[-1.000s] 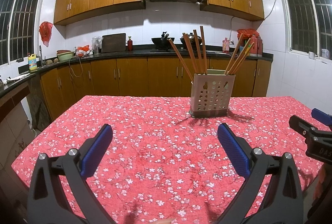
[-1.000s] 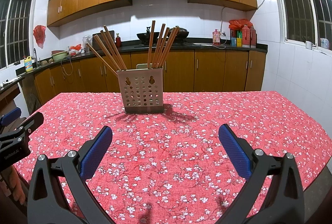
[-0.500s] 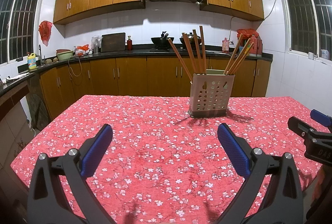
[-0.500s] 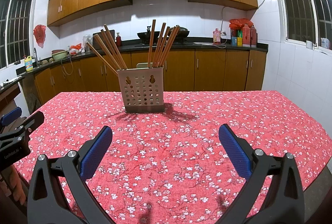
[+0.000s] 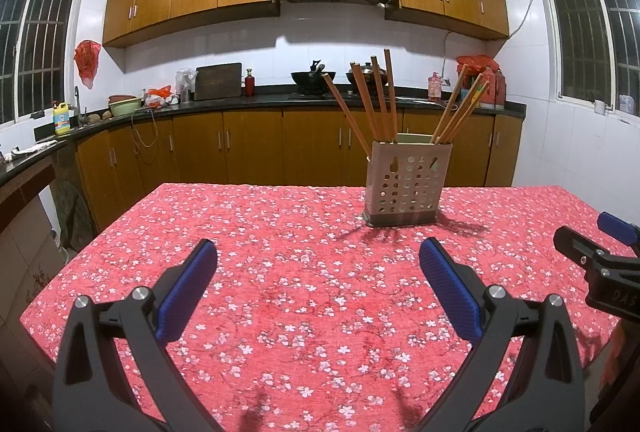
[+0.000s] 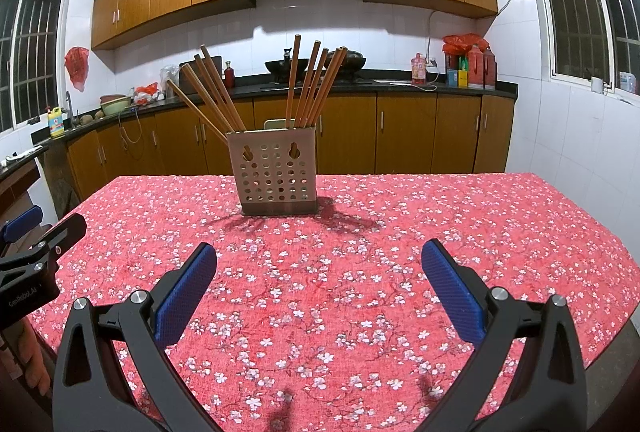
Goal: Organize utensils
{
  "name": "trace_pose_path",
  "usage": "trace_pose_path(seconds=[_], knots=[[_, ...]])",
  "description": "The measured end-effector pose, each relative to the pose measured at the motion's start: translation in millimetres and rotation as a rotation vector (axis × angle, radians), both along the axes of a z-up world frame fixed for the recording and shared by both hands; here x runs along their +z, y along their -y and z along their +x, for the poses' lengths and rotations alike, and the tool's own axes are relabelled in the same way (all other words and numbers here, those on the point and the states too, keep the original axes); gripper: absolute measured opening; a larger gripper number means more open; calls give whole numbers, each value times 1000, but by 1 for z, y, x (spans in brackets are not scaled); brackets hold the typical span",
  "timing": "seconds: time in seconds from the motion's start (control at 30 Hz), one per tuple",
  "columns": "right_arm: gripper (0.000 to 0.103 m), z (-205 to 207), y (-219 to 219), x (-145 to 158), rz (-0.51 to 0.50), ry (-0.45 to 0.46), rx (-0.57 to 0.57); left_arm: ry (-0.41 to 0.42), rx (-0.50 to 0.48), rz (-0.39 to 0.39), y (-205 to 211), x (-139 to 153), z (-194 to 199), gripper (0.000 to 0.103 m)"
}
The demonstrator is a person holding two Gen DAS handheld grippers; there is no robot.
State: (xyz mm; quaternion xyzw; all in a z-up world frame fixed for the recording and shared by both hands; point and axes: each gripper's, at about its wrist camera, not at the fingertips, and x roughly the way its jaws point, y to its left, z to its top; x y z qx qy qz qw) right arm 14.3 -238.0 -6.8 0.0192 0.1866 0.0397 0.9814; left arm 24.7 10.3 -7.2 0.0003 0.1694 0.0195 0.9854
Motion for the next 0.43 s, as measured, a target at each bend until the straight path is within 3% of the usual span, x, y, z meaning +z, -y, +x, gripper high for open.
trace_pose_path(seconds=[0.43], knots=[[101,0,0,0,1,-1,0,-3,2,-6,-3,2,0,99]])
